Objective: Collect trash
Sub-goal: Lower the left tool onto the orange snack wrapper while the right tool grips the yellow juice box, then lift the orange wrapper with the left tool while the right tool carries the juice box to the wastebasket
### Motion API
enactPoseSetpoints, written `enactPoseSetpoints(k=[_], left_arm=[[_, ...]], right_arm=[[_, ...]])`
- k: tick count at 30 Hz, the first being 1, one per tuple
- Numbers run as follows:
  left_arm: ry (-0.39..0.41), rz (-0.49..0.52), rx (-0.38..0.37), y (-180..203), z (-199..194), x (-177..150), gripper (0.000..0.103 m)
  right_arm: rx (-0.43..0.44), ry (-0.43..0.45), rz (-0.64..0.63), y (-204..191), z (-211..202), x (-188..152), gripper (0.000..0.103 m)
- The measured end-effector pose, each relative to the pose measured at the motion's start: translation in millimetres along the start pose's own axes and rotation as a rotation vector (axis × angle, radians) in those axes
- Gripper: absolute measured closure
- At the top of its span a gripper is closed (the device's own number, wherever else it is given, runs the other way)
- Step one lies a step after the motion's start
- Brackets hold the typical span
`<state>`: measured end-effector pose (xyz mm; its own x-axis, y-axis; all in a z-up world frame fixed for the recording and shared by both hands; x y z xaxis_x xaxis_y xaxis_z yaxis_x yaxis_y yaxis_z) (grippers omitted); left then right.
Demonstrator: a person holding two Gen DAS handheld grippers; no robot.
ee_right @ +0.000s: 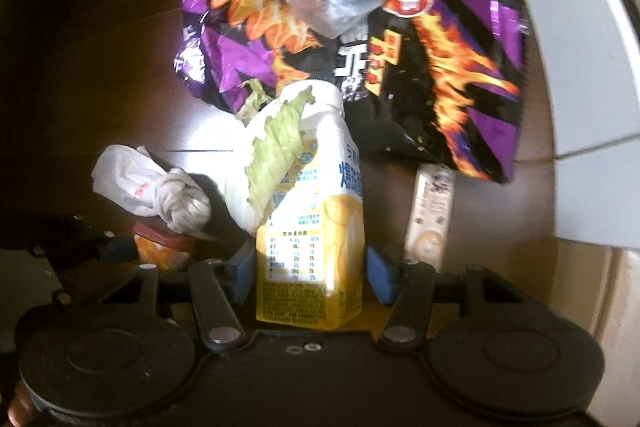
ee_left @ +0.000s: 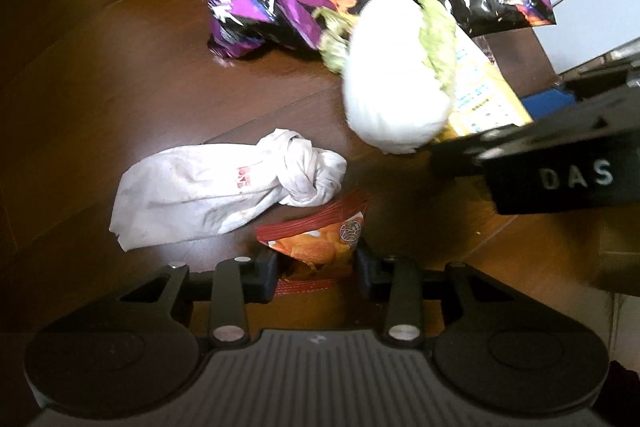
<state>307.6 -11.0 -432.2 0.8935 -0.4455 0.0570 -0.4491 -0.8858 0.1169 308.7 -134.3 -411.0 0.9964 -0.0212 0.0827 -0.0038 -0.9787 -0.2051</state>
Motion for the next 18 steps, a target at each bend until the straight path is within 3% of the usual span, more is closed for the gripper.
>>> enactPoseSetpoints(k=[9,18], left_arm=[[0.024,-0.012,-0.068,-12.4,-37.8,-1.2,0.068],[0.046,0.023,-0.112,5.9,-86.7,3.3,0.068]], right_arm=[[-0.032,0.085,0.038,18.1,-51.9,-17.1,0.049],[-0.006,0.175,0.091,16.4,-100.3,-27.1,0.052]])
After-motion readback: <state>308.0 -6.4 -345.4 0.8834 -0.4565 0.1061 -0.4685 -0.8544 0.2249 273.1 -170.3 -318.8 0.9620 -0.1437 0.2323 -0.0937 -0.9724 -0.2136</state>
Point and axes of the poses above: each gripper's, at about its wrist camera, not at the fingertips, and z roughly the way its jaws point, y to its right, x to its top, the point moved 3 cm from there along z, roughly the way its jaws point, and after that the axes turned 1 degree about x, right-handed, at the moved point
